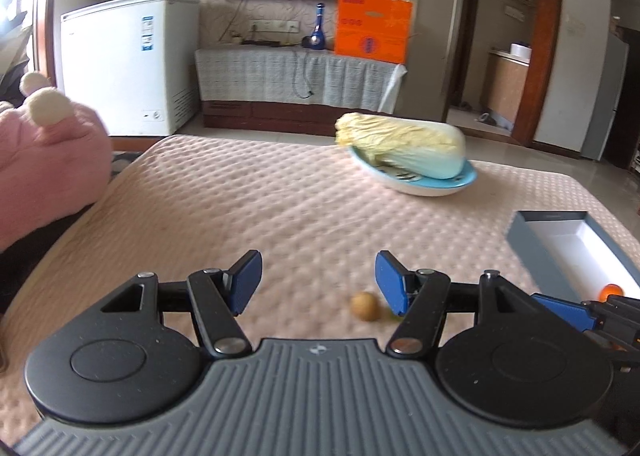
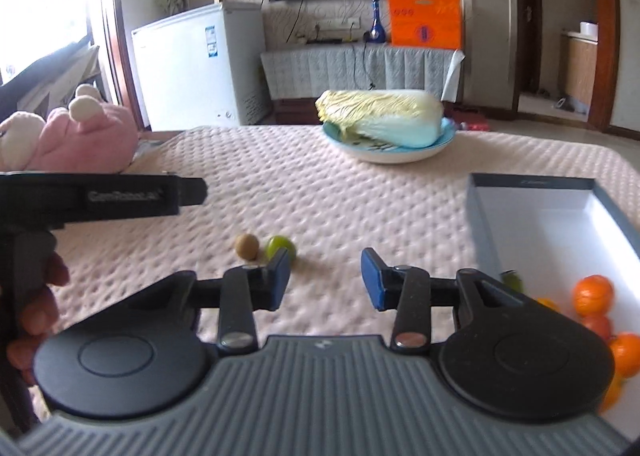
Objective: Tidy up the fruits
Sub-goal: 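Grasp the brown kiwi with the left tool while the right tool grasps the green tomato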
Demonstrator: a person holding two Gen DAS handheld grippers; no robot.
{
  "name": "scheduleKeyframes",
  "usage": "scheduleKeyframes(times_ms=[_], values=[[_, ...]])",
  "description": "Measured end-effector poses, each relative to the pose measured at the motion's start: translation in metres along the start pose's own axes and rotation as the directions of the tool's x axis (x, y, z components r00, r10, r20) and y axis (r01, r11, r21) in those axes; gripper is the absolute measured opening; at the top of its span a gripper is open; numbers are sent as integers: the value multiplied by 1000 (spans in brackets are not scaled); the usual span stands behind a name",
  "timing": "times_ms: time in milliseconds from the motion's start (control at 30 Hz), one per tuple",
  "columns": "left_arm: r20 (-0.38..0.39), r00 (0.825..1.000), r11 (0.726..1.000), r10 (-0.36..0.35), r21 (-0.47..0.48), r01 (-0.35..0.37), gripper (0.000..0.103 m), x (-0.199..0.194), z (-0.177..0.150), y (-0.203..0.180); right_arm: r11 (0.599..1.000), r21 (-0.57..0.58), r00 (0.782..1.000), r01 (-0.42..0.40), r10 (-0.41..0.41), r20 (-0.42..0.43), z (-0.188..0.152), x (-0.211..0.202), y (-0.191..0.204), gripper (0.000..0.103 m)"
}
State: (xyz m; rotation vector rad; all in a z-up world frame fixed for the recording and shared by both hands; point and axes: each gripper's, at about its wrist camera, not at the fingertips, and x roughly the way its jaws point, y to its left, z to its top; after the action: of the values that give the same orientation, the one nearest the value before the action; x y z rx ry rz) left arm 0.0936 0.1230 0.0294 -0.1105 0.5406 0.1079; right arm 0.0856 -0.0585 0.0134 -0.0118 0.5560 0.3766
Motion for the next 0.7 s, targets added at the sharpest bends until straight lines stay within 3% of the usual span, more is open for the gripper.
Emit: scheduleKeyframes(times_ms=[267, 533, 700], values=[[-17, 1000, 1000, -3, -28, 2, 67, 6, -5, 26, 999, -8, 997, -51, 50, -57, 1, 35, 23, 38], [-26, 1000, 1000, -17, -14, 17, 67, 11, -7, 25, 999, -15, 995, -31, 30, -98, 4, 64, 28, 38], [-37, 999, 1000, -21, -7, 21, 67, 14, -9, 25, 999, -14, 992, -37, 35, -121, 5, 77, 29, 27]])
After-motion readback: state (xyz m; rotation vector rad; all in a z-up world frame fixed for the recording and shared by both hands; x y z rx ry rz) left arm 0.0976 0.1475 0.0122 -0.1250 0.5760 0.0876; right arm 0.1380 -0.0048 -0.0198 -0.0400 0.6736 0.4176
